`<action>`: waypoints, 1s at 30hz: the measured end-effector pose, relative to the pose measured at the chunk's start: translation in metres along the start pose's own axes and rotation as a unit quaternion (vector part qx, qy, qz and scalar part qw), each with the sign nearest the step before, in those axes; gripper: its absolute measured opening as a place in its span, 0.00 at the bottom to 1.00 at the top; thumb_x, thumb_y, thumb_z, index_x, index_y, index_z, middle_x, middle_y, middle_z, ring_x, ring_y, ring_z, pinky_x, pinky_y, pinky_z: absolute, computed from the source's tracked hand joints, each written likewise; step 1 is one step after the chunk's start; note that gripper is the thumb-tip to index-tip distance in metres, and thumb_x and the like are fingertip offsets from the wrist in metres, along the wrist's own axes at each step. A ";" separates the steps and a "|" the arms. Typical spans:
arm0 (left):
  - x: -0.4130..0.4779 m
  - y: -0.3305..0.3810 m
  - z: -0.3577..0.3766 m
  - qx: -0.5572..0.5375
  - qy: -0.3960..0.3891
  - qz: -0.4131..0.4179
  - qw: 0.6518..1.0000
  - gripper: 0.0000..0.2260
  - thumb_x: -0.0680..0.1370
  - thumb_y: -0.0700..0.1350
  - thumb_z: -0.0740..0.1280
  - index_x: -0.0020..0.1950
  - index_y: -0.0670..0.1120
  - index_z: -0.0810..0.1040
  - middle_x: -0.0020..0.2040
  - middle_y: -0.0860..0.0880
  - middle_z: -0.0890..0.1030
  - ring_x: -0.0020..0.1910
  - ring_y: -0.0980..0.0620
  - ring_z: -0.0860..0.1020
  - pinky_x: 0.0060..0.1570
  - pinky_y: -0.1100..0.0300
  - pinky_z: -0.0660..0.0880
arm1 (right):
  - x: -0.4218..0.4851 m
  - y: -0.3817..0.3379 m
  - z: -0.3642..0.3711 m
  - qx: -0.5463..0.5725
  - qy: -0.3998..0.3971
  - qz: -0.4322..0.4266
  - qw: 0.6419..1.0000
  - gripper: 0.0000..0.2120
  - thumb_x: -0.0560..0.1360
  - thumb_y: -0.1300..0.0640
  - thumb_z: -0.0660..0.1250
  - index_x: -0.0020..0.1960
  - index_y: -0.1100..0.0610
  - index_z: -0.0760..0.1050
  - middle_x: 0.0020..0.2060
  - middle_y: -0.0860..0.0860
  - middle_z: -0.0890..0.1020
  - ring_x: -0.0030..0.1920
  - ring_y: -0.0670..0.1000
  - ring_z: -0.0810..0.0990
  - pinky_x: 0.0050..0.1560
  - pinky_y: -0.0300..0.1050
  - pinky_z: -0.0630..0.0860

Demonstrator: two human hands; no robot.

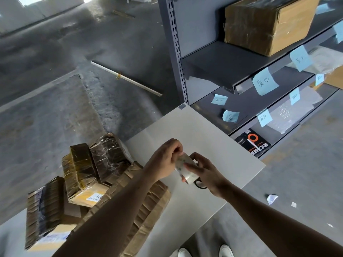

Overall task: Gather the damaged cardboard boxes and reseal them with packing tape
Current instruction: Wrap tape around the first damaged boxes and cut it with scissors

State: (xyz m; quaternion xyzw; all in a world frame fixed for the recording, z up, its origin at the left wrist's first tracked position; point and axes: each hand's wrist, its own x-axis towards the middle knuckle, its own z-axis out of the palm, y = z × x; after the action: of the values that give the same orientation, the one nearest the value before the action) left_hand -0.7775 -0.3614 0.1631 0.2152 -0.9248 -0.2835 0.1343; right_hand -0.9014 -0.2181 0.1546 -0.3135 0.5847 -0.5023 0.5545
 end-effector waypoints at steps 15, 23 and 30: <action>0.005 0.012 -0.007 0.025 -0.069 -0.029 0.997 0.14 0.75 0.28 0.60 0.45 0.48 0.64 0.38 0.55 0.68 0.36 0.53 0.65 0.36 0.52 0.70 | 0.009 0.005 -0.005 -0.122 0.046 0.006 0.991 0.12 0.81 0.49 0.63 0.52 0.59 0.72 0.34 0.57 0.85 0.33 0.57 0.84 0.31 0.41 0.75; 0.011 0.010 -0.005 -0.010 -0.112 -0.147 0.983 0.09 0.80 0.33 0.58 0.48 0.47 0.65 0.44 0.49 0.74 0.42 0.50 0.73 0.41 0.56 0.74 | 0.020 0.003 0.001 -0.171 0.086 0.052 0.980 0.13 0.80 0.45 0.64 0.51 0.56 0.73 0.33 0.58 0.84 0.29 0.56 0.84 0.36 0.57 0.79; 0.011 0.003 -0.003 -0.009 -0.105 -0.138 0.985 0.12 0.80 0.39 0.67 0.44 0.55 0.70 0.55 0.49 0.70 0.48 0.54 0.78 0.45 0.68 0.77 | 0.023 0.006 0.000 -0.072 0.073 0.065 0.993 0.21 0.79 0.46 0.67 0.55 0.65 0.74 0.35 0.63 0.83 0.28 0.56 0.81 0.33 0.48 0.76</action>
State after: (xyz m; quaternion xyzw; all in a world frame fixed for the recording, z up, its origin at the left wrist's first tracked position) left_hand -0.7871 -0.3656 0.1682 0.3087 -0.8927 -0.3285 -0.0018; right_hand -0.9047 -0.2380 0.1414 -0.2766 0.6777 -0.4435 0.5172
